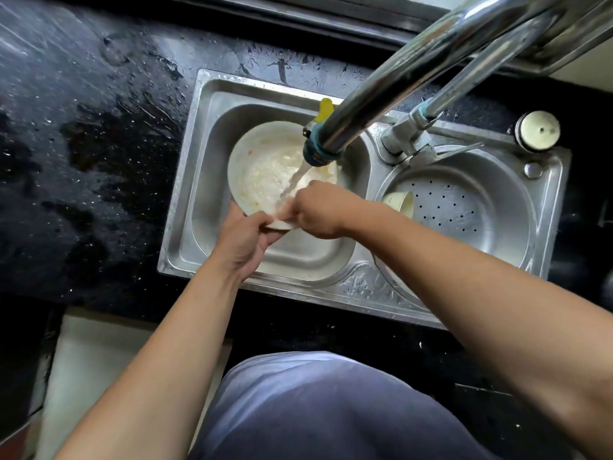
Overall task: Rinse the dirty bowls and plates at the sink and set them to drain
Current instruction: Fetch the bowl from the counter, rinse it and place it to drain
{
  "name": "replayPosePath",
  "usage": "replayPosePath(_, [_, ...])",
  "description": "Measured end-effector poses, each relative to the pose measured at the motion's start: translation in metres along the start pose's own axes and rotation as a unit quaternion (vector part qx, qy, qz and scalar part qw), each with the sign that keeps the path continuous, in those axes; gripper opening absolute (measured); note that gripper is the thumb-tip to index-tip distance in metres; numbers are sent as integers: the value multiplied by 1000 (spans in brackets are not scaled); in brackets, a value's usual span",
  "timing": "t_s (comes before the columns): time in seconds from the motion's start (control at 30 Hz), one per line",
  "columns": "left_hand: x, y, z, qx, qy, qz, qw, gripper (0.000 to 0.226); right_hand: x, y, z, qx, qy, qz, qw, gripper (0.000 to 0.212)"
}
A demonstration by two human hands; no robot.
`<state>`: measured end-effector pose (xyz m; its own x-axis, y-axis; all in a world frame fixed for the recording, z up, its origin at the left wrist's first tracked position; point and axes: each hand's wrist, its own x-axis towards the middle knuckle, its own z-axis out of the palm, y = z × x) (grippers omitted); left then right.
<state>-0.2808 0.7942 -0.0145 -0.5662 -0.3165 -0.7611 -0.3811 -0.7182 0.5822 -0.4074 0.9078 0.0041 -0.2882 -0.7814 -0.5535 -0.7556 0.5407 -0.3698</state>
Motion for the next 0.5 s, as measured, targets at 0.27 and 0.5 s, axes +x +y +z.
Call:
replayPosePath(0.27, [-7,-8,8,57,-2,23,998,71,10,-22,8,75,19,-31,996,32])
replayPosePath(0.5, [-17,-12,2,139,27,41,989,73,12,-10,9,90,-10,94,991,39])
